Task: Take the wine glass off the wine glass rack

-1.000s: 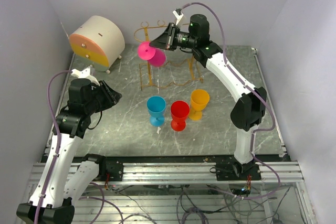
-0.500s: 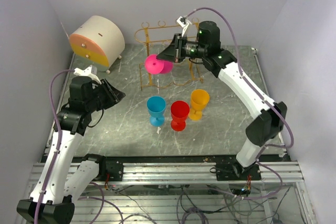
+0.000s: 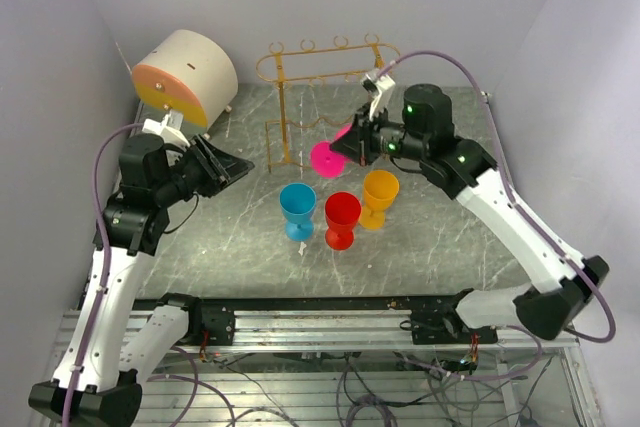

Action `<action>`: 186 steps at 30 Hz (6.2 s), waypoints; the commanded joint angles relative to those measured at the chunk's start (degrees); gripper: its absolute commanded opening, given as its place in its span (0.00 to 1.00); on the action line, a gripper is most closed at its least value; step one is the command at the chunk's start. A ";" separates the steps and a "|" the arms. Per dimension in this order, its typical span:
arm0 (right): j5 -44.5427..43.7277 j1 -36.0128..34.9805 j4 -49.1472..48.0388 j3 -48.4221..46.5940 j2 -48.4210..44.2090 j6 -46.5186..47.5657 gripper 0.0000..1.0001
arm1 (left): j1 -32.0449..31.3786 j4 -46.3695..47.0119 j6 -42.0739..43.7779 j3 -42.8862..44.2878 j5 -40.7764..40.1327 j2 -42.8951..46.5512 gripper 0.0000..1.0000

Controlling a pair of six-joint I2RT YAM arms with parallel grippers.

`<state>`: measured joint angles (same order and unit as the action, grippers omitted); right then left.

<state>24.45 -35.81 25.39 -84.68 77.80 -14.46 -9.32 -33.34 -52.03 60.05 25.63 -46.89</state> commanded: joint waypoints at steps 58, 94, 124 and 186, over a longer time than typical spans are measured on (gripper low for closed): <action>-53.87 -50.83 -62.43 35.42 -4.21 74.60 0.00 | 0.01 33.91 -41.12 -19.60 25.38 6.41 0.56; -76.92 -52.49 5.14 16.71 -21.11 12.46 0.36 | 0.02 83.92 -41.33 -39.23 18.13 1.57 0.07; -26.74 -21.68 24.51 -20.82 -3.27 4.17 0.44 | 0.01 20.67 2.45 -11.60 7.51 7.70 0.07; -34.05 23.96 31.97 3.60 12.03 -0.09 0.00 | 0.02 -2.00 28.48 -4.04 -23.97 -11.24 0.35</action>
<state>-9.93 -12.69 57.54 -81.93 88.60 -13.58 -9.41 -36.82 -24.73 57.54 3.57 -59.05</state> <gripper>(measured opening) 0.017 0.358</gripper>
